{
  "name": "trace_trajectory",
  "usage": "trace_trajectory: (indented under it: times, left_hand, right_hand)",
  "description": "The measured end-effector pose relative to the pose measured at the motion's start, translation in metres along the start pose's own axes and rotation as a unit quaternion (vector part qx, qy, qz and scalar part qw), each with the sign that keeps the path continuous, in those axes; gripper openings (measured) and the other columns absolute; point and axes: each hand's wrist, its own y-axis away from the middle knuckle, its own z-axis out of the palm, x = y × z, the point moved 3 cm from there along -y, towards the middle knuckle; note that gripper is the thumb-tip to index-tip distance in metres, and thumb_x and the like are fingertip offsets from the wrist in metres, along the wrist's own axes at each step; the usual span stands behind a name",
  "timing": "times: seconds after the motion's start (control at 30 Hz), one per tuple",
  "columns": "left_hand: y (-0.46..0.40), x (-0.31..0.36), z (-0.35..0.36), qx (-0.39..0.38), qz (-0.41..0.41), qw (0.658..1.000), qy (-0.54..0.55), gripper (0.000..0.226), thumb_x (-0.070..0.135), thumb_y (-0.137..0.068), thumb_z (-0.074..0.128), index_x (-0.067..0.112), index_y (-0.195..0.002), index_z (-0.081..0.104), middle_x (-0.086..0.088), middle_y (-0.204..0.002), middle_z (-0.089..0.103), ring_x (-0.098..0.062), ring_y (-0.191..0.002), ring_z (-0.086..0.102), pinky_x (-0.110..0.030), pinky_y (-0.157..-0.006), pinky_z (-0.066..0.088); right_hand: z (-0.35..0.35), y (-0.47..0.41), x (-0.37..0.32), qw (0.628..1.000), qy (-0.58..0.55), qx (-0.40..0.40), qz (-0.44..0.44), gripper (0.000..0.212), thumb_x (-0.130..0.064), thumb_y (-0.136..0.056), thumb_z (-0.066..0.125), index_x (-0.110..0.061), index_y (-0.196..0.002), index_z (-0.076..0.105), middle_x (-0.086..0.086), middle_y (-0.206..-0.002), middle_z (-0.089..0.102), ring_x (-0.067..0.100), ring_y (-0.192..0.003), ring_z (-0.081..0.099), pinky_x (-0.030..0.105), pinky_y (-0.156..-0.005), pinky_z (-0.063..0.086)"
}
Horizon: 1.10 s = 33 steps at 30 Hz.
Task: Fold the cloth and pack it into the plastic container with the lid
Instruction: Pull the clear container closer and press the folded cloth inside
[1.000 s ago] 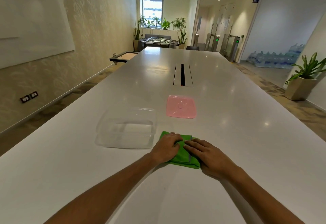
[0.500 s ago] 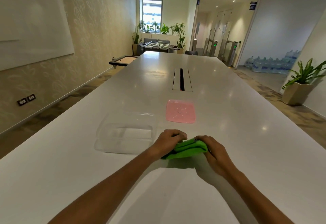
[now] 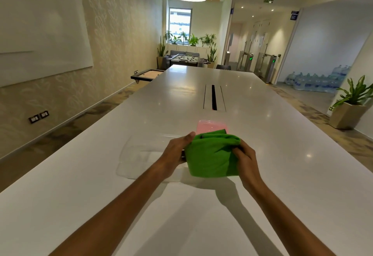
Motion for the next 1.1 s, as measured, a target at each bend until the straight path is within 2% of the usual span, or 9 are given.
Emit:
trace_trajectory:
  times: [0.07, 0.2, 0.27, 0.37, 0.47, 0.6, 0.83, 0.97, 1.1]
  left_hand:
    - [0.002, 0.004, -0.012, 0.009, 0.013, 1.000, 0.006, 0.059, 0.057, -0.063, 0.069, 0.019, -0.108, 0.069, -0.003, -0.107, 0.074, -0.023, -0.100, 0.070, -0.035, -0.080, 0.057]
    - [0.005, 0.015, -0.040, 0.057, 0.034, 0.998, -0.013, 0.037, 0.022, -0.074, 0.077, 0.011, -0.108, 0.067, -0.002, -0.097, 0.076, -0.017, -0.087, 0.073, -0.028, -0.066, 0.058]
    - [0.005, 0.021, -0.057, 0.096, 0.039, 0.994, -0.018, 0.023, 0.011, -0.078, 0.074, 0.014, -0.100, 0.069, -0.002, -0.093, 0.075, -0.014, -0.080, 0.073, -0.025, -0.060, 0.057]
    - [0.001, 0.030, -0.081, 0.167, 0.034, 0.985, -0.026, 0.018, 0.007, -0.078, 0.074, 0.013, -0.094, 0.068, -0.003, -0.088, 0.073, -0.014, -0.071, 0.072, -0.023, -0.054, 0.055]
    - [-0.005, 0.036, -0.107, 0.226, 0.005, 0.972, -0.071, 0.025, 0.010, -0.078, 0.074, 0.009, -0.101, 0.065, -0.009, -0.091, 0.069, -0.020, -0.075, 0.067, -0.026, -0.058, 0.053]
    - [-0.017, 0.035, -0.129, 0.230, -0.070, 0.959, -0.152, 0.025, 0.010, -0.081, 0.071, 0.003, -0.103, 0.063, -0.016, -0.095, 0.066, -0.028, -0.081, 0.065, -0.032, -0.066, 0.053]
    - [-0.035, 0.031, -0.139, 0.199, -0.171, 0.912, -0.315, 0.031, 0.004, -0.081, 0.068, -0.007, -0.108, 0.057, -0.028, -0.109, 0.061, -0.040, -0.099, 0.063, -0.045, -0.083, 0.055]
    - [-0.040, 0.025, -0.142, 0.199, -0.197, 0.868, -0.410, 0.034, 0.004, -0.079, 0.067, -0.002, -0.110, 0.053, -0.022, -0.109, 0.057, -0.034, -0.098, 0.059, -0.038, -0.075, 0.052]
    - [-0.043, 0.014, -0.143, 0.199, -0.224, 0.847, -0.440, 0.023, 0.002, -0.079, 0.068, -0.001, -0.098, 0.056, -0.015, -0.085, 0.056, -0.025, -0.071, 0.056, -0.031, -0.055, 0.048]
  right_hand:
    - [0.013, -0.006, -0.002, 0.999, -0.015, 0.017, 0.037, 0.046, -0.001, -0.091, 0.039, -0.032, -0.089, 0.072, -0.013, -0.087, 0.074, 0.002, -0.082, 0.067, 0.012, -0.065, 0.050]
    - [0.047, -0.017, -0.001, 0.990, -0.028, 0.008, 0.135, 0.037, -0.005, -0.092, 0.040, -0.028, -0.085, 0.068, -0.005, -0.088, 0.071, 0.014, -0.085, 0.066, 0.027, -0.067, 0.050]
    - [0.067, -0.023, -0.002, 0.984, -0.030, -0.010, 0.173, 0.033, -0.008, -0.094, 0.041, -0.027, -0.082, 0.065, -0.005, -0.085, 0.069, 0.013, -0.081, 0.064, 0.026, -0.064, 0.048]
    - [0.093, -0.032, -0.005, 0.973, -0.031, -0.040, 0.225, 0.019, -0.015, -0.093, 0.049, -0.023, -0.083, 0.063, -0.003, -0.081, 0.067, 0.014, -0.076, 0.064, 0.027, -0.058, 0.047]
    - [0.119, -0.041, -0.003, 0.962, -0.015, -0.087, 0.260, 0.010, -0.013, -0.088, 0.053, -0.013, -0.093, 0.061, 0.005, -0.085, 0.065, 0.020, -0.079, 0.062, 0.030, -0.060, 0.049]
    - [0.144, -0.048, 0.008, 0.944, 0.061, -0.114, 0.305, 0.017, -0.004, -0.085, 0.048, -0.005, -0.101, 0.054, 0.011, -0.092, 0.060, 0.023, -0.082, 0.059, 0.040, -0.076, 0.054]
    - [0.172, -0.056, 0.021, 0.909, 0.262, -0.154, 0.287, 0.033, -0.011, -0.085, 0.047, -0.003, -0.117, 0.051, 0.016, -0.108, 0.060, 0.030, -0.098, 0.062, 0.044, -0.088, 0.055]
    - [0.184, -0.054, 0.026, 0.879, 0.340, -0.199, 0.270, 0.032, -0.014, -0.090, 0.044, 0.000, -0.118, 0.053, 0.016, -0.106, 0.060, 0.030, -0.095, 0.063, 0.041, -0.085, 0.057]
    - [0.192, -0.054, 0.028, 0.843, 0.432, -0.234, 0.220, 0.037, -0.018, -0.091, 0.047, 0.003, -0.122, 0.050, 0.015, -0.109, 0.061, 0.024, -0.079, 0.057, 0.030, -0.070, 0.050]
